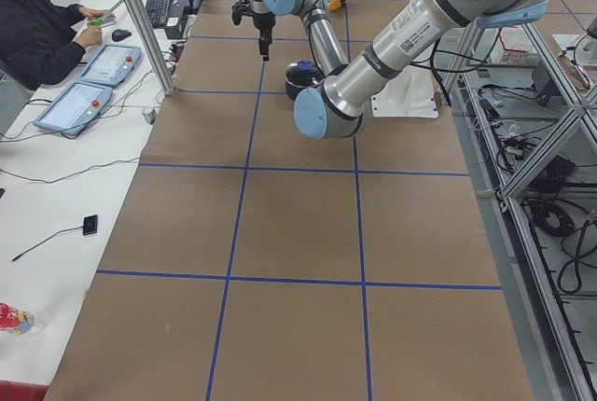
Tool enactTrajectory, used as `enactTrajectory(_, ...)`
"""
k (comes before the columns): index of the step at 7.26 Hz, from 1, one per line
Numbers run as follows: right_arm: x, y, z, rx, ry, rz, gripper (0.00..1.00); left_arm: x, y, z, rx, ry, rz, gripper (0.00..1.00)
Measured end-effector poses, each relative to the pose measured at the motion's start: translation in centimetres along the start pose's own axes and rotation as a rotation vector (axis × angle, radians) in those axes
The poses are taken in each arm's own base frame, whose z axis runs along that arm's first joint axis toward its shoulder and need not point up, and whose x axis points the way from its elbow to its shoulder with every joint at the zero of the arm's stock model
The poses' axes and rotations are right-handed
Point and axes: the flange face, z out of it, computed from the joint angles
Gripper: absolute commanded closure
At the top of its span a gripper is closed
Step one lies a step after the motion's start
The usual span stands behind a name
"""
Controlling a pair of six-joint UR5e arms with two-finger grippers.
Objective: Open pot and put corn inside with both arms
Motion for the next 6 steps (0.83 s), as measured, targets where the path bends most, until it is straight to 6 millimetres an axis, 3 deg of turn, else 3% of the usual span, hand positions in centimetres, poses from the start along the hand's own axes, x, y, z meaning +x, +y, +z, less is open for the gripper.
enactTrajectory(4,-0.4,-0.4,-1.0,0.021,-0.007,-0.015,0.69,0.2,0.2,-0.4,-0.001,0.009,0.001,0.0)
enactTrajectory(6,-0.7,-1.1,-3.1,0.068,-0.014,-0.008,0.69,1.0,1.0,-0.3,-0.008,0.015,-0.001,0.0)
